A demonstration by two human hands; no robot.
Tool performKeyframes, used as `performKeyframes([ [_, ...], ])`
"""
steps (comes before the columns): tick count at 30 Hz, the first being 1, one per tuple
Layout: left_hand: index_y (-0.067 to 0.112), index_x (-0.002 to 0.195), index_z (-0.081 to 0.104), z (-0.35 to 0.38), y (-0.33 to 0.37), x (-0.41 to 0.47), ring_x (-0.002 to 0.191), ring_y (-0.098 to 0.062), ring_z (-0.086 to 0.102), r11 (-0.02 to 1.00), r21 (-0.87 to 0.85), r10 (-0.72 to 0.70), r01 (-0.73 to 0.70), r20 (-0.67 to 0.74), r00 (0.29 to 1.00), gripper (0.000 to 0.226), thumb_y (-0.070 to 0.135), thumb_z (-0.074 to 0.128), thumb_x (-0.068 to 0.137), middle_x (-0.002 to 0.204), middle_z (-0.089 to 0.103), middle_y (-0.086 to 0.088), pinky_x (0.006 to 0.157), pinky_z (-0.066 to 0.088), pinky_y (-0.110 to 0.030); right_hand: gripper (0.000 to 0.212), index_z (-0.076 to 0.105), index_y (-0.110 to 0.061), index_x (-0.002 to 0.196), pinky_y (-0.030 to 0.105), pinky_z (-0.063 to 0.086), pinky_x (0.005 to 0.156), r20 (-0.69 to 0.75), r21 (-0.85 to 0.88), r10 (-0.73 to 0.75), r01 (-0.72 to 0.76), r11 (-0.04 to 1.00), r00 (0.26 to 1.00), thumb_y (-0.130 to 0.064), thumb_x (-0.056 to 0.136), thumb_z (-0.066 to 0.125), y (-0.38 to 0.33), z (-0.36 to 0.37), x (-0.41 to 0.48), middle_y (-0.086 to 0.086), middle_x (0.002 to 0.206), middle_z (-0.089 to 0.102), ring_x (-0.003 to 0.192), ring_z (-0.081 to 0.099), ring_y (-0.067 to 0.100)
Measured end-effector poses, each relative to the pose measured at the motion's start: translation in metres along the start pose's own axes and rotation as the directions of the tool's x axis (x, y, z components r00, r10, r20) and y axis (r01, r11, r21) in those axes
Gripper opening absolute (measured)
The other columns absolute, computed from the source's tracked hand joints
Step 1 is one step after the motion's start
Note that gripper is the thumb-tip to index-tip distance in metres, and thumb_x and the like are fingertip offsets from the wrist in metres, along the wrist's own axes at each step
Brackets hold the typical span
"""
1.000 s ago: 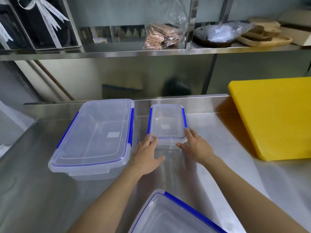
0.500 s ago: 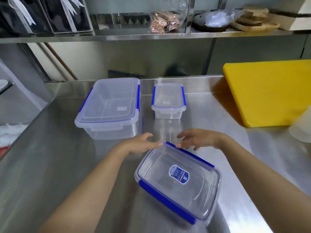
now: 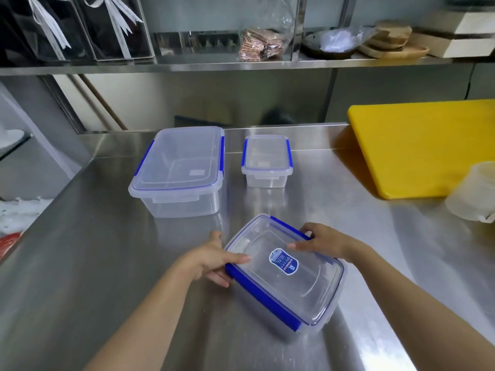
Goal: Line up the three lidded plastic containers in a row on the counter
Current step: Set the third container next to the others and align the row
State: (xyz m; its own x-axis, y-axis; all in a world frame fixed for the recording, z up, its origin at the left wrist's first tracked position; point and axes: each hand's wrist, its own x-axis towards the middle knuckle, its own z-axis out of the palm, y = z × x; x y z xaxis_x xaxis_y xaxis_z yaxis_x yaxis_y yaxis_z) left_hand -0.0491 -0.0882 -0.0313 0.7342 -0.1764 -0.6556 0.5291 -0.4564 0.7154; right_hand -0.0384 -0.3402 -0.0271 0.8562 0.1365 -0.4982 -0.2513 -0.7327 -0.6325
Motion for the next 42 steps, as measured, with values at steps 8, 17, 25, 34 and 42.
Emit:
performKeyframes([
  [8, 0.01, 0.113, 0.039, 0.078, 0.001, 0.009, 0.084, -0.012, 0.056, 0.892, -0.107, 0.34, -0.44, -0.484, 0.806, 0.048, 0.018, 0.072, 0.079, 0.117, 0.053, -0.012, 0.076, 0.043, -0.023, 0.043, 0.034, -0.018, 0.097, 0.045, 0.056, 0.074, -0.493, 0.058, 0.116, -0.1, 0.993, 0.862, -0.055, 0.083, 0.052, 0.026, 0.007, -0.011, 0.011, 0.099, 0.063, 0.078, 0.062, 0.028],
  [17, 0.025, 0.142, -0.027, 0.108, -0.001, 0.021, 0.137, -0.005, -0.028, 0.83, 0.233, 0.489, -0.506, 0.132, 0.862, 0.141, 0.053, 0.079, 0.053, 0.137, -0.04, 0.018, 0.121, 0.005, -0.038, 0.102, 0.014, -0.029, 0.144, 0.046, 0.023, 0.112, -0.429, -0.159, -0.132, 0.07, 0.985, 0.893, -0.071, 0.063, 0.061, 0.051, -0.002, -0.049, 0.004, 0.154, 0.014, 0.139, 0.021, 0.027],
  [25, 0.029, 0.143, 0.021, 0.123, 0.023, 0.021, 0.13, 0.001, 0.025, 0.738, 0.274, 0.653, -0.617, -0.059, 0.755, 0.1, 0.033, 0.082, 0.065, 0.138, 0.019, 0.023, 0.108, 0.031, -0.025, 0.107, -0.008, -0.036, 0.143, 0.038, 0.011, 0.117, -0.199, -0.438, -0.201, 0.096, 0.894, 0.959, -0.054, 0.071, 0.069, 0.072, -0.013, -0.055, -0.001, 0.156, -0.017, 0.144, -0.012, 0.021],
  [34, 0.021, 0.088, 0.059, 0.151, 0.041, 0.065, 0.084, -0.008, 0.045, 0.467, 0.726, 0.867, -0.505, -0.262, 0.425, 0.035, 0.039, 0.078, 0.065, 0.089, 0.061, 0.004, 0.075, 0.039, -0.021, 0.069, 0.049, -0.015, 0.123, 0.034, 0.049, 0.092, -0.437, -0.514, -0.335, 0.074, 0.855, 0.835, -0.048, 0.068, 0.074, 0.083, -0.044, -0.03, 0.003, 0.138, 0.046, 0.128, 0.04, 0.022],
  [42, 0.015, 0.096, 0.065, 0.16, 0.08, 0.102, 0.091, -0.016, 0.064, 0.33, 0.848, 0.908, -0.414, -0.165, 0.385, 0.026, 0.024, 0.047, 0.079, 0.097, 0.07, -0.002, 0.083, 0.046, -0.024, 0.058, 0.069, -0.011, 0.092, 0.032, 0.059, 0.061, -0.515, -0.574, -0.428, 0.072, 0.816, 0.743, -0.04, 0.046, 0.088, 0.096, -0.085, 0.03, 0.007, 0.095, 0.073, 0.083, 0.071, 0.025],
])
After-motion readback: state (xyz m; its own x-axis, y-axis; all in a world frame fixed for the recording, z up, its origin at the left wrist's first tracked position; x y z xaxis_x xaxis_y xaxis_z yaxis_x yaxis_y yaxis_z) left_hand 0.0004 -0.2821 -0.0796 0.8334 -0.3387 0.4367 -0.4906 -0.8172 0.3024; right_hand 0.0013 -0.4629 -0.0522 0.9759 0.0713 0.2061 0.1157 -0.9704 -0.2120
